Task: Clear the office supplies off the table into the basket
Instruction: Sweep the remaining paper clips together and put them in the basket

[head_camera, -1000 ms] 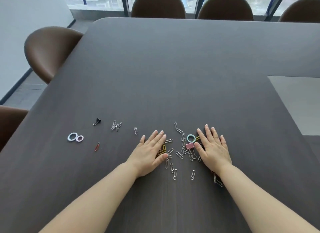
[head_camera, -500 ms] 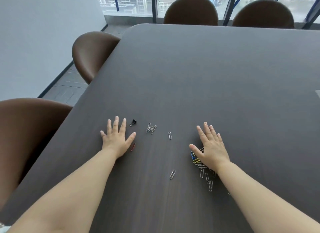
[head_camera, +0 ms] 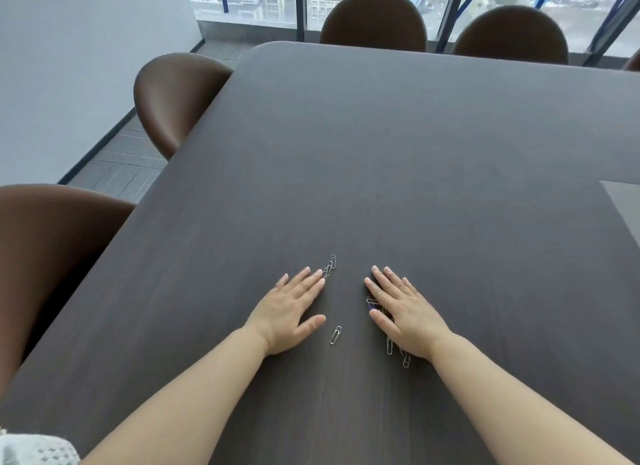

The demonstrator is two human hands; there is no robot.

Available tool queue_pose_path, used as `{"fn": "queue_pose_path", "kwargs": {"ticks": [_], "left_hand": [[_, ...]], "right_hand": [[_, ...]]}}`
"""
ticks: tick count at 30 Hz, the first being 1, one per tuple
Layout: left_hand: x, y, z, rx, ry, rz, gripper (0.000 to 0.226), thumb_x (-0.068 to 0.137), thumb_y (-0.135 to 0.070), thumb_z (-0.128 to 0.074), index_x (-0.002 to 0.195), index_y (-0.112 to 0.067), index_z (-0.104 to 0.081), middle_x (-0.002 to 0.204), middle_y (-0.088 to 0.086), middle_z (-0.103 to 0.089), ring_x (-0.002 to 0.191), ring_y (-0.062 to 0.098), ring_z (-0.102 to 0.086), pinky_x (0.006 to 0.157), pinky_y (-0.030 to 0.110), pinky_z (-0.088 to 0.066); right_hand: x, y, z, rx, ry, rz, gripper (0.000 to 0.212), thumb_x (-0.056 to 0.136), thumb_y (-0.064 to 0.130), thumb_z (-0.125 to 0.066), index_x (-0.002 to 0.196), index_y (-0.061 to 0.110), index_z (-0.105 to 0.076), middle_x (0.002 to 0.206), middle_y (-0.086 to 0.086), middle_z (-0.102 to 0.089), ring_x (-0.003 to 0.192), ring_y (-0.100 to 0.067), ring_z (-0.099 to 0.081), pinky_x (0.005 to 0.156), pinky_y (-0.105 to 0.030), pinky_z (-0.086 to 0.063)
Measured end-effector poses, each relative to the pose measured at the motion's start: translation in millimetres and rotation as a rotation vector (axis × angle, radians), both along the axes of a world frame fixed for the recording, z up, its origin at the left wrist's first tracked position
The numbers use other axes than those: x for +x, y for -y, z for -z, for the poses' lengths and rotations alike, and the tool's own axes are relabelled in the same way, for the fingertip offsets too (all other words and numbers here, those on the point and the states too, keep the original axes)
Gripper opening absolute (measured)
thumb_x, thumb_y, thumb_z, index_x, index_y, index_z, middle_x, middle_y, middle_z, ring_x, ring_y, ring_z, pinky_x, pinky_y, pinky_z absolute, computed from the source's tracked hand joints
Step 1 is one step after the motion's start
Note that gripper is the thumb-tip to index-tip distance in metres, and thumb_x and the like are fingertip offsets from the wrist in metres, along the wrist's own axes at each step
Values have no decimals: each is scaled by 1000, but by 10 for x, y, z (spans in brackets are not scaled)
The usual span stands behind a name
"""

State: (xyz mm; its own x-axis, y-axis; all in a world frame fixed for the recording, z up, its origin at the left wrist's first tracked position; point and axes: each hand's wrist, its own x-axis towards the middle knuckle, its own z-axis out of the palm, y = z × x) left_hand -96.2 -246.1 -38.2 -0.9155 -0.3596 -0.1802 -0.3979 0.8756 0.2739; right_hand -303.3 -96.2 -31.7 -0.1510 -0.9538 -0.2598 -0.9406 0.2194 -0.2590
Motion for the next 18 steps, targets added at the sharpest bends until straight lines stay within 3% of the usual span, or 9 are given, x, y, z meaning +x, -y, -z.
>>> {"fn": "queue_pose_path", "kwargs": {"ticks": [3, 6, 8, 10, 12, 14, 16, 18], "left_hand": [[92, -313, 15, 51, -60, 52, 88, 78, -73, 3, 147, -20, -8, 150, -13, 4, 139, 6, 14, 115, 29, 6], [36, -362, 31, -49, -152, 30, 70, 88, -57, -28, 146, -18, -15, 152, -3, -11, 140, 10, 1, 114, 33, -5], [-153, -249, -39, -91, -111, -33, 77, 83, -60, -18, 147, -19, -7, 152, -6, 1, 139, 8, 14, 115, 37, -3], [-385, -112, -111, -78, -10, -84, 83, 76, -66, -2, 146, -23, 6, 149, -10, 20, 135, 6, 25, 114, 39, 5], [-595, -19, -130, -50, 76, -100, 78, 82, -66, -5, 147, -23, 6, 151, -9, 20, 138, 9, 23, 114, 40, 7], [-690, -3, -78, -4, 139, -93, 72, 90, -61, -15, 148, -20, 2, 155, -6, 14, 140, 11, 17, 114, 41, 6], [-648, -61, -11, -15, 128, -64, 83, 81, -67, -4, 148, -18, -2, 155, -5, 11, 140, 9, 16, 114, 37, 7], [-526, -204, 1, -21, 77, 22, 99, 70, -76, 11, 148, -18, -3, 152, -9, 15, 136, 3, 19, 112, 31, 10]], "right_hand": [[156, -284, -31, 14, 46, -81, 96, 65, 73, 24, 146, 30, -1, 149, 14, 17, 136, -5, 22, 114, -24, 10], [151, -408, -82, -106, 188, 44, 80, 78, 71, -1, 145, 28, -17, 147, 21, 2, 140, 0, 2, 116, -20, -5], [68, -390, -125, -211, 165, 179, 73, 81, 59, -9, 144, 25, -24, 147, 19, -6, 141, -2, -10, 112, -16, -4], [-52, -352, -126, -231, 101, 285, 76, 79, 58, -6, 144, 22, -24, 152, 12, -10, 142, -6, -8, 113, -21, 2], [-184, -358, -97, -156, 29, 370, 78, 79, 61, -5, 146, 23, -16, 155, 9, -6, 143, -8, 2, 114, -30, 5], [-301, -431, -50, -54, -21, 431, 66, 90, 57, -18, 147, 24, -11, 156, 7, -1, 143, -10, 7, 115, -38, 5], [-344, -535, -30, -3, 0, 444, 59, 95, 50, -26, 147, 26, -9, 156, 7, 2, 143, -11, 9, 115, -41, 5], [-308, -619, -32, -4, 34, 398, 63, 91, 57, -21, 146, 29, -8, 156, 8, 4, 142, -10, 10, 116, -40, 6]]}}
